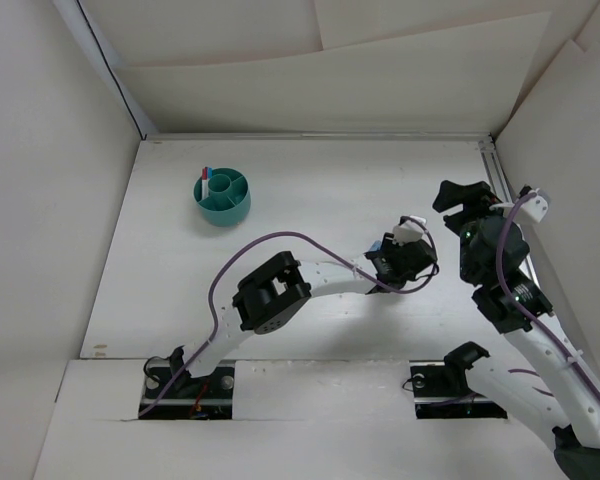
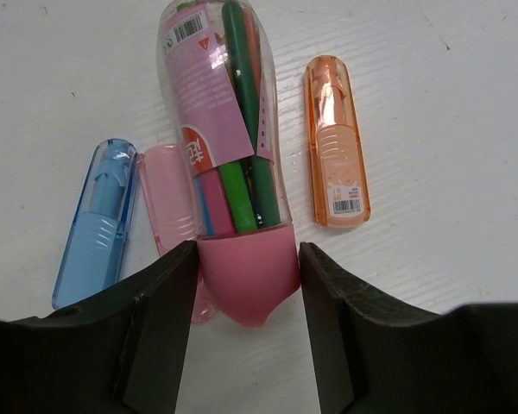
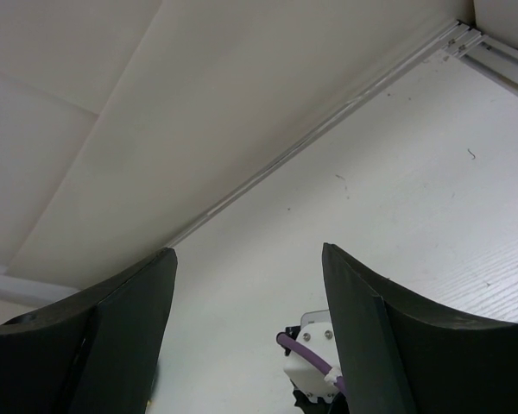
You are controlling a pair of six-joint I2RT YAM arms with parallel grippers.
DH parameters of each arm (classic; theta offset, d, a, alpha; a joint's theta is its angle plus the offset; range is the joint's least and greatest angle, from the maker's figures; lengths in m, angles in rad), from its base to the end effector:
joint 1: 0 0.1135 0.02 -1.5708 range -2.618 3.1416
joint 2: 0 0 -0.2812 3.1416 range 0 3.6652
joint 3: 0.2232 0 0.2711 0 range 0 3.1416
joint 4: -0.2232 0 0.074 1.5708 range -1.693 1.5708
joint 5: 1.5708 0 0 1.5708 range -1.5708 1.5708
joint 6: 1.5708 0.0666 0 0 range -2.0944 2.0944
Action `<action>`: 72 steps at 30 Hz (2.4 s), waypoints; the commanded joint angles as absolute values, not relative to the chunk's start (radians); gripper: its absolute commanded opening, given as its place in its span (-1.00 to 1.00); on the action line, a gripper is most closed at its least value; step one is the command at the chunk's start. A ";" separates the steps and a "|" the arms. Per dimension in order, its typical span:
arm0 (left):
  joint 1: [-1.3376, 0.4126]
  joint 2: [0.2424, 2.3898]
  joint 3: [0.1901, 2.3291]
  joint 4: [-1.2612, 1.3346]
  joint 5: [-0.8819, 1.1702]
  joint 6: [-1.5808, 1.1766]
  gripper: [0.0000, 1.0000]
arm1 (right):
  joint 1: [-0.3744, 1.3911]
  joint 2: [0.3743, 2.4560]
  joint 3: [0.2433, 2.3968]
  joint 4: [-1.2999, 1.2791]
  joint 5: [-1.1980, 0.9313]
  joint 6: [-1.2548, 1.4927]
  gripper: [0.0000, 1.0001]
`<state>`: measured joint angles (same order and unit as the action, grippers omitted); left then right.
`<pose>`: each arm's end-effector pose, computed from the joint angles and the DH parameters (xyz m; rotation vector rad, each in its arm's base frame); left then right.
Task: Sort the stationery into containers
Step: Pick up the stationery from the center of the board, then place the stationery in the storage box.
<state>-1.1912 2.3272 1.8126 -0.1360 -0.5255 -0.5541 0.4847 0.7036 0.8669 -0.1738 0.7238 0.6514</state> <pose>0.2450 -0.5239 0.1604 0.3985 2.1174 -0.4415 0.1803 0.0451 0.3963 0.6788 1.4351 0.3170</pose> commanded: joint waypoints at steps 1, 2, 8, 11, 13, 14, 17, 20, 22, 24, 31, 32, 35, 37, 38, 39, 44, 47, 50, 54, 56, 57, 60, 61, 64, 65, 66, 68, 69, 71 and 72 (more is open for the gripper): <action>-1.192 2.327 1.853 -0.150 -0.551 -0.545 -0.11 | 0.479 0.703 0.861 -0.133 0.713 0.638 0.49; -1.192 2.327 1.853 -0.150 -0.551 -0.545 -0.13 | 0.479 0.703 0.861 -0.133 0.713 0.638 0.49; -1.192 2.336 1.853 -0.159 -0.560 -0.545 -0.12 | 0.479 0.703 0.861 -0.133 0.713 0.629 0.49; -1.192 2.336 1.853 -0.160 -0.560 -0.545 -0.12 | 0.479 0.703 0.861 -0.133 0.713 0.629 0.49; -1.192 2.336 1.853 -0.160 -0.560 -0.545 -0.12 | 0.479 0.703 0.861 -0.133 0.713 0.629 0.49; -1.192 2.336 1.853 -0.160 -0.560 -0.545 -0.12 | 0.479 0.703 0.861 -0.133 0.713 0.629 0.49; -1.192 2.336 1.844 -0.160 -0.560 -0.545 -0.07 | 0.479 0.703 0.861 -0.133 0.713 0.629 0.49; -1.192 2.336 1.844 -0.160 -0.560 -0.554 -0.07 | 0.479 0.693 0.861 -0.133 0.713 0.629 0.49; -1.192 2.336 1.835 -0.160 -0.560 -0.554 -0.07 | 0.479 0.693 0.861 -0.133 0.713 0.629 0.49; -1.192 2.336 1.835 -0.160 -0.560 -0.554 -0.07 | 0.479 0.693 0.861 -0.133 0.713 0.629 0.49; -1.192 2.335 1.816 -0.150 -0.569 -0.563 -0.51 | 0.479 0.693 0.861 -0.133 0.713 0.629 0.49; -1.192 2.324 1.816 -0.150 -0.569 -0.563 -0.57 | 0.479 0.693 0.861 -0.133 0.713 0.629 0.49; -1.192 2.289 1.784 -0.150 -0.569 -0.574 -0.68 | 0.479 0.693 0.861 -0.133 0.713 0.629 0.49; -1.192 2.247 1.751 -0.127 -0.569 -0.574 -0.74 | 0.479 0.693 0.861 -0.133 0.713 0.629 0.49; -1.192 2.231 1.738 -0.127 -0.569 -0.574 -0.77 | 0.479 0.693 0.861 -0.133 0.713 0.629 0.49; -1.192 2.199 1.727 -0.117 -0.569 -0.574 -0.80 | 0.479 0.693 0.861 -0.133 0.713 0.629 0.49; -1.192 2.097 1.654 -0.078 -0.587 -0.574 -0.83 | 0.479 0.693 0.861 -0.133 0.727 0.620 0.49; -1.192 2.039 1.617 -0.069 -0.600 -0.574 -0.86 | 0.479 0.673 0.861 -0.133 0.758 0.620 0.49; -1.192 1.982 1.594 -0.069 -0.600 -0.574 -0.86 | 0.469 0.651 0.861 -0.133 0.758 0.620 0.49; -1.192 1.901 1.572 -0.069 -0.609 -0.561 -0.88 | 0.469 0.650 0.861 -0.133 0.767 0.620 0.49; -1.192 1.873 1.572 -0.069 -0.609 -0.552 -0.88 | 0.469 0.650 0.861 -0.133 0.767 0.620 0.49; -1.181 1.850 1.572 -0.089 -0.609 -0.552 -0.88 | 0.469 0.650 0.861 -0.133 0.767 0.620 0.49; -1.119 1.786 1.531 -0.100 -0.529 -0.597 -0.88 | 0.469 0.641 0.861 -0.133 0.767 0.620 0.49; -1.092 1.761 1.479 -0.100 -0.458 -0.616 -0.88 | 0.469 0.641 0.861 -0.133 0.767 0.620 0.49; -0.949 1.636 1.373 -0.027 -0.297 -0.696 -0.88 | 0.469 0.641 0.861 -0.133 0.758 0.620 0.49; -0.909 1.599 1.303 -0.002 -0.193 -0.716 -0.88 | 0.469 0.641 0.861 -0.133 0.749 0.620 0.49; -0.869 1.563 1.270 0.023 -0.140 -0.736 -0.88 | 0.469 0.652 0.861 -0.133 0.749 0.620 0.49; -0.752 1.467 1.208 0.064 -0.013 -0.796 -0.85 | 0.469 0.675 0.861 -0.133 0.739 0.620 0.49; -0.714 1.438 1.188 0.074 0.026 -0.816 -0.85 | 0.460 0.675 0.861 -0.133 0.726 0.620 0.49; -0.599 1.361 1.154 0.109 0.107 -0.877 -0.79 | 0.460 0.687 0.861 -0.133 0.716 0.620 0.49; -0.559 1.339 1.126 0.118 0.182 -0.900 -0.79 | 0.460 0.696 0.861 -0.133 0.707 0.620 0.49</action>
<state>-0.6075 1.4612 1.1465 -0.0170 -0.0391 -0.7944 0.4679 0.6819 0.8665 -0.1711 0.7368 0.6323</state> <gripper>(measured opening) 0.407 0.743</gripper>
